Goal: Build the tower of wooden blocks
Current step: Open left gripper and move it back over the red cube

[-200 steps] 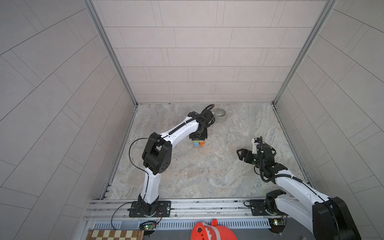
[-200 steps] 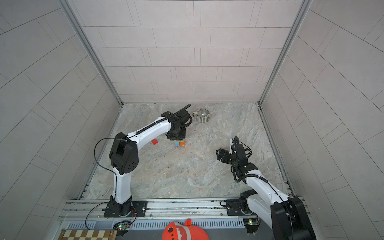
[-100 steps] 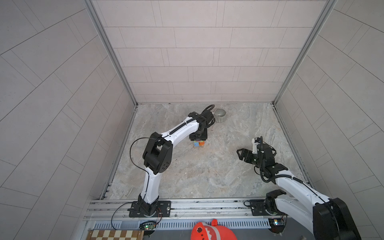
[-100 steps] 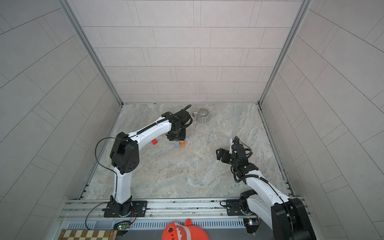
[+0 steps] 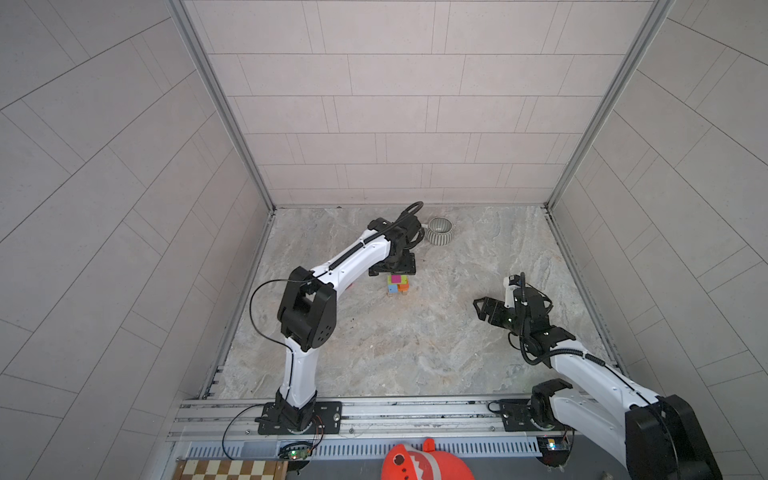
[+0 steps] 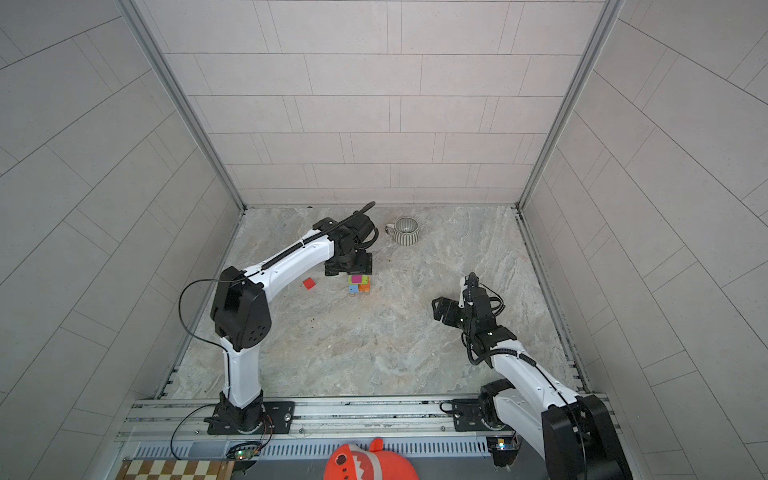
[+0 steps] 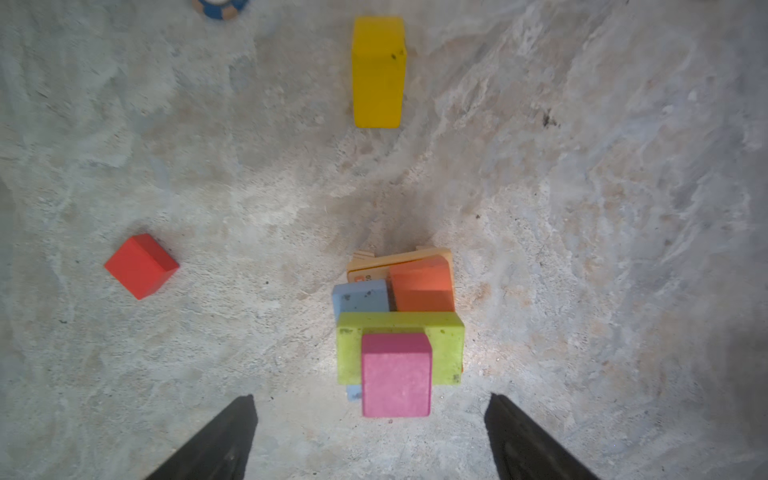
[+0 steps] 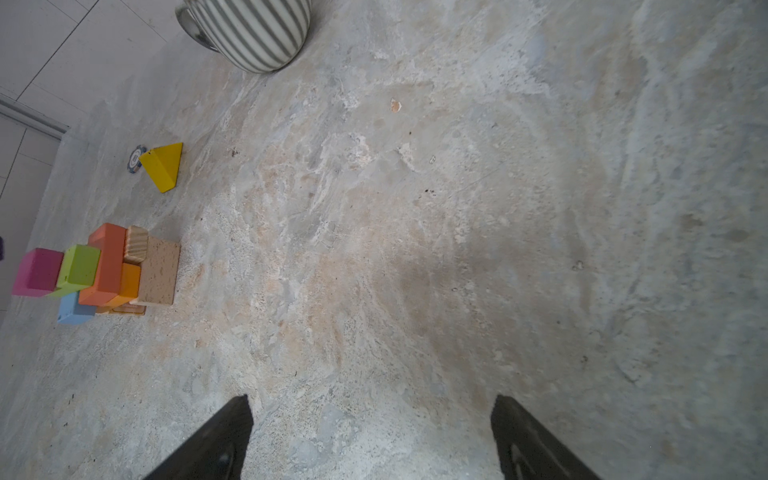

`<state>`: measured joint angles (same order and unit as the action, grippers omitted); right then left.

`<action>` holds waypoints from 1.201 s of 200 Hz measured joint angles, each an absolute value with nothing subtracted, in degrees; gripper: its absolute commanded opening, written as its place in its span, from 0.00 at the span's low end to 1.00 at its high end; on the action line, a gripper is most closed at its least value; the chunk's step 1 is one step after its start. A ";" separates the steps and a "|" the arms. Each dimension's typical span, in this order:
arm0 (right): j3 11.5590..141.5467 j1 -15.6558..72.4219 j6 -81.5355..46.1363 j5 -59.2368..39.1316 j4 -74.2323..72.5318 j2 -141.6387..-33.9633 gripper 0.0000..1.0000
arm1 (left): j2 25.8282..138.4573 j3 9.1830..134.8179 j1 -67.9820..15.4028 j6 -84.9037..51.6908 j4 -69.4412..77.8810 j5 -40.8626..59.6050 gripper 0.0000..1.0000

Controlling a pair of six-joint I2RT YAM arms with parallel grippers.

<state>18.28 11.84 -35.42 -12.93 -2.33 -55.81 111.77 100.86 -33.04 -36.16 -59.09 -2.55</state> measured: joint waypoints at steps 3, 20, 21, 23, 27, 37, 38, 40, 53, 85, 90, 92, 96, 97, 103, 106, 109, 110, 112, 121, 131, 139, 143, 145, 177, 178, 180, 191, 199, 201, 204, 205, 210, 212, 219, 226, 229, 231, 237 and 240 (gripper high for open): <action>18.28 11.84 -35.44 -12.91 -2.31 -55.81 0.92 | 110.98 100.60 -32.34 -36.14 -59.07 -2.48 0.97; 18.28 11.84 -35.40 -12.91 -2.31 -55.81 0.93 | 107.53 99.46 -28.51 -35.73 -59.02 -2.11 0.98; 18.28 11.84 -35.40 -12.91 -2.31 -55.81 0.94 | 107.42 99.42 -28.36 -35.75 -59.02 -2.11 0.98; 18.28 11.84 -35.42 -12.91 -2.28 -55.81 0.94 | 107.07 99.31 -27.90 -35.68 -59.00 -2.09 0.98; 18.28 11.84 -35.40 -12.91 -2.26 -55.81 0.94 | 106.43 99.13 -26.89 -35.53 -59.00 -1.98 0.98; 18.28 11.84 -35.35 -12.91 -2.26 -55.70 0.97 | 105.25 98.52 -24.62 -35.09 -58.98 -1.89 0.98; 18.28 11.84 -35.40 -12.91 -2.26 -55.68 0.97 | 105.21 98.48 -24.45 -35.07 -58.96 -1.89 0.98; 18.28 11.84 -35.29 -12.91 -2.24 -55.64 0.97 | 105.01 98.28 -23.94 -35.09 -58.89 -1.91 0.98; 18.28 11.84 -35.20 -12.93 -2.20 -55.24 0.99 | 104.20 96.75 -20.91 -34.87 -58.72 -1.98 0.98; 18.28 11.55 -35.27 -13.02 -1.98 -54.35 1.00 | 103.37 91.00 -16.10 -34.89 -57.84 -2.00 0.98; 18.26 11.55 -35.33 -13.04 -1.98 -54.28 0.99 | 103.37 90.37 -15.73 -34.89 -57.76 -2.04 0.98; 18.26 11.53 -35.40 -13.06 -1.98 -54.26 1.00 | 103.37 90.11 -15.57 -34.92 -57.67 -2.07 0.98; 18.26 11.46 -35.44 -13.08 -1.98 -54.24 1.00 | 103.37 89.58 -15.31 -34.92 -57.49 -2.17 0.99; 18.26 11.46 -35.48 -13.08 -2.00 -54.24 1.00 | 103.37 89.41 -15.22 -34.92 -57.41 -2.22 0.98; 18.24 11.46 -35.62 -13.10 -2.00 -54.24 1.00 | 103.37 88.79 -14.96 -34.92 -57.19 -2.46 0.98; 18.20 11.44 -35.70 -13.10 -2.00 -54.24 1.00 | 103.37 88.53 -14.85 -34.92 -57.08 -2.61 0.98; 18.15 11.44 -35.77 -13.10 -2.02 -54.24 1.00 | 103.37 88.29 -14.79 -34.92 -57.01 -2.76 0.98; 18.13 11.44 -35.81 -13.10 -2.04 -54.24 0.99 | 103.37 88.25 -14.76 -34.94 -57.01 -2.81 0.98; 18.06 11.42 -35.90 -13.10 -2.07 -54.24 1.00 | 103.37 88.05 -14.68 -34.94 -56.93 -2.87 0.98; 17.80 11.29 -36.10 -13.13 -2.15 -54.26 0.99 | 103.37 87.24 -14.41 -35.00 -56.25 -3.22 0.98; 17.43 11.18 -36.32 -13.15 -2.17 -54.28 1.00 | 103.37 86.35 -14.15 -35.11 -55.44 -3.49 0.97; 17.21 11.18 -36.40 -13.15 -2.15 -54.35 0.99 | 103.37 85.45 -13.85 -35.24 -54.65 -3.66 0.96; 17.12 11.14 -36.49 -13.15 -2.20 -54.39 0.99 | 103.37 85.14 -13.78 -35.31 -54.41 -3.77 0.96; 17.10 11.09 -36.51 -13.15 -2.22 -54.43 1.00 | 103.39 84.99 -13.74 -35.40 -54.26 -3.79 0.95; 16.80 11.07 -36.77 -13.37 -2.44 -55.18 1.00 | 104.27 84.25 -13.08 -36.45 -52.47 -4.08 0.91; 16.80 11.07 -36.77 -13.39 -2.46 -55.22 1.00 | 104.33 84.25 -13.06 -36.51 -52.42 -4.08 0.91; 16.80 11.07 -36.80 -13.41 -2.46 -55.29 0.99 | 104.49 84.25 -12.99 -36.64 -52.27 -4.08 0.91; 16.80 11.07 -36.93 -13.54 -2.57 -55.55 0.99 | 105.27 84.25 -12.71 -36.93 -51.64 -4.05 0.89; 16.80 11.07 -36.97 -13.58 -2.70 -55.70 0.99 | 105.93 84.23 -12.47 -37.34 -51.18 -4.05 0.88; 16.78 11.07 -36.97 -13.58 -2.74 -55.75 0.99 | 106.10 84.20 -12.40 -37.56 -51.03 -4.05 0.88; 16.80 11.07 -36.99 -13.58 -2.79 -55.79 0.99 | 106.30 84.18 -12.34 -37.56 -50.85 -4.05 0.88; 16.80 11.07 -37.01 -13.61 -2.83 -55.81 0.99 | 106.41 84.16 -12.32 -37.63 -50.78 -4.05 0.88; 16.80 11.07 -37.06 -13.63 -2.94 -55.90 0.99 | 106.76 84.07 -12.25 -37.85 -50.52 -4.05 0.88; 16.80 11.07 -37.08 -13.67 -2.98 -55.94 1.00 | 106.89 84.01 -12.23 -37.93 -50.41 -4.05 0.88; 16.80 11.07 -37.12 -13.74 -3.09 -56.05 0.99 | 107.35 83.81 -12.23 -38.22 -50.04 -4.05 0.87; 16.80 11.07 -37.15 -13.78 -3.20 -56.16 0.99 | 107.77 83.55 -12.14 -38.63 -49.58 -4.03 0.87; 16.80 11.07 -37.17 -13.78 -3.25 -56.21 0.99 | 107.92 83.46 -12.10 -38.79 -49.43 -4.03 0.87; 16.80 11.07 -37.17 -13.78 -3.27 -56.27 1.00 | 108.03 83.37 -12.08 -38.85 -49.28 -4.01 0.87; 16.80 11.07 -37.17 -13.82 -3.29 -56.34 0.99 | 108.33 83.02 -12.01 -39.20 -48.82 -3.99 0.86; 16.80 11.07 -37.17 -13.82 -3.29 -56.38 1.00 | 108.47 82.85 -12.01 -39.29 -48.58 -3.97 0.85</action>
<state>16.80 11.07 -37.17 -13.82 -3.29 -56.38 108.47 82.85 -12.01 -39.29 -48.58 -3.97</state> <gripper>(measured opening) 0.995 0.866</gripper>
